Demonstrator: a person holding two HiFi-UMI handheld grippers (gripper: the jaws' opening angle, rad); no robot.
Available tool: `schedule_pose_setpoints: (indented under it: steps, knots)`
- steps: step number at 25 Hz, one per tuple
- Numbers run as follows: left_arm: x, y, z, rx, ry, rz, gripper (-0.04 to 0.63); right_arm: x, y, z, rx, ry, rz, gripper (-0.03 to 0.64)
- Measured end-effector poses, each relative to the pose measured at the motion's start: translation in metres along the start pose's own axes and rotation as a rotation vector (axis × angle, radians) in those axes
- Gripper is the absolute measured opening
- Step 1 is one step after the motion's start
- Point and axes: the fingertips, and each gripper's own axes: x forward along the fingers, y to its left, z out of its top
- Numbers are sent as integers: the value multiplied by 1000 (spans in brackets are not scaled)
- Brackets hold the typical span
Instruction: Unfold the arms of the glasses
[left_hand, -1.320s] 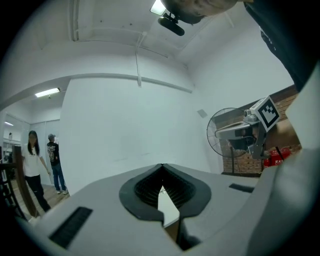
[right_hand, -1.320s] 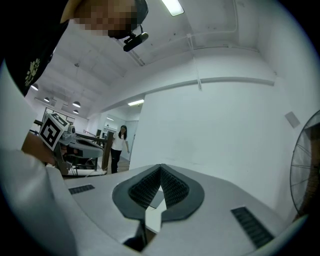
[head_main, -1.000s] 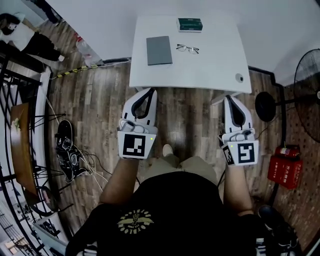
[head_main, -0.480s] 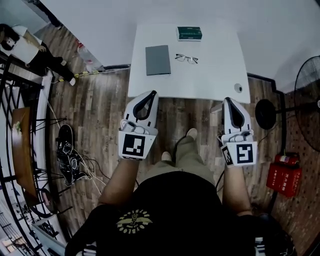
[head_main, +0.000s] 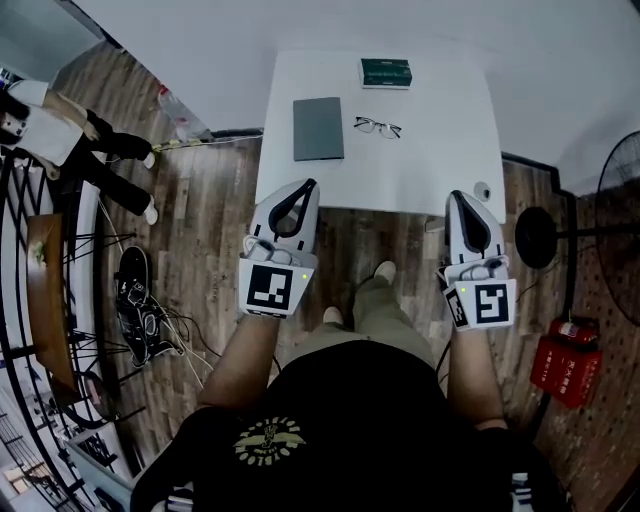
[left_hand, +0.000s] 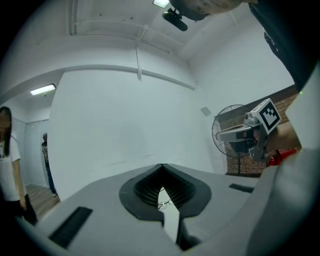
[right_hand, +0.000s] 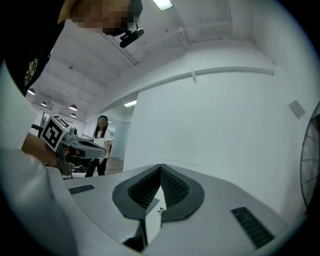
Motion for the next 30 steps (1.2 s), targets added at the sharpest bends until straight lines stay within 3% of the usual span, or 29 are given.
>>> schedule_pose_setpoints:
  steps: [16,30]
  knots:
    - [94,19,6,5,-13,9,6,68,-61,-7,0,16,25,2]
    - [178,13,6,15,24,82,6,113,-138,-26,23,15,108,2]
